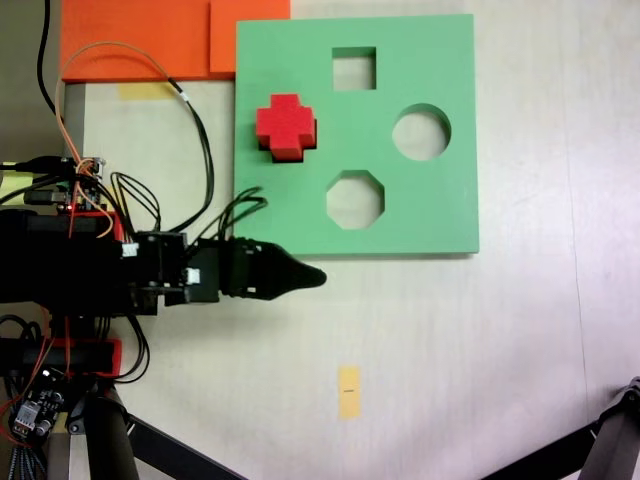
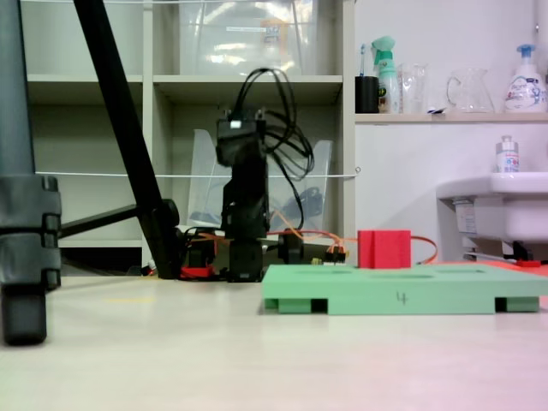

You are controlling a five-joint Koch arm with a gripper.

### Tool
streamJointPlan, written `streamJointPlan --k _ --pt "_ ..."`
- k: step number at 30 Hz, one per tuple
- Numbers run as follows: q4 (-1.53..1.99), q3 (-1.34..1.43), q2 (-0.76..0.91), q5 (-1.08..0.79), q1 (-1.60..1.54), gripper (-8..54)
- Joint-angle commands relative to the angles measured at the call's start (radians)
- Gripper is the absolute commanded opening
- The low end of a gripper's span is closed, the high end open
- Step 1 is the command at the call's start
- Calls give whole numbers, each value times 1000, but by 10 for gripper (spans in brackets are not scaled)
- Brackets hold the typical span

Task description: Put the cross columnar block into the corresponding hole

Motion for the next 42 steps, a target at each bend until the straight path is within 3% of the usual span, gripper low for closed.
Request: streamJointPlan --k 1,9,14,22,42 --pt "-176 48 80 -11 -3 455" --pt "-635 509 80 -29 -12 446" --pt "-1166 813 77 -46 -18 346" --pt "-782 813 74 -48 -18 348" --pt "-773 813 74 -41 -14 347"
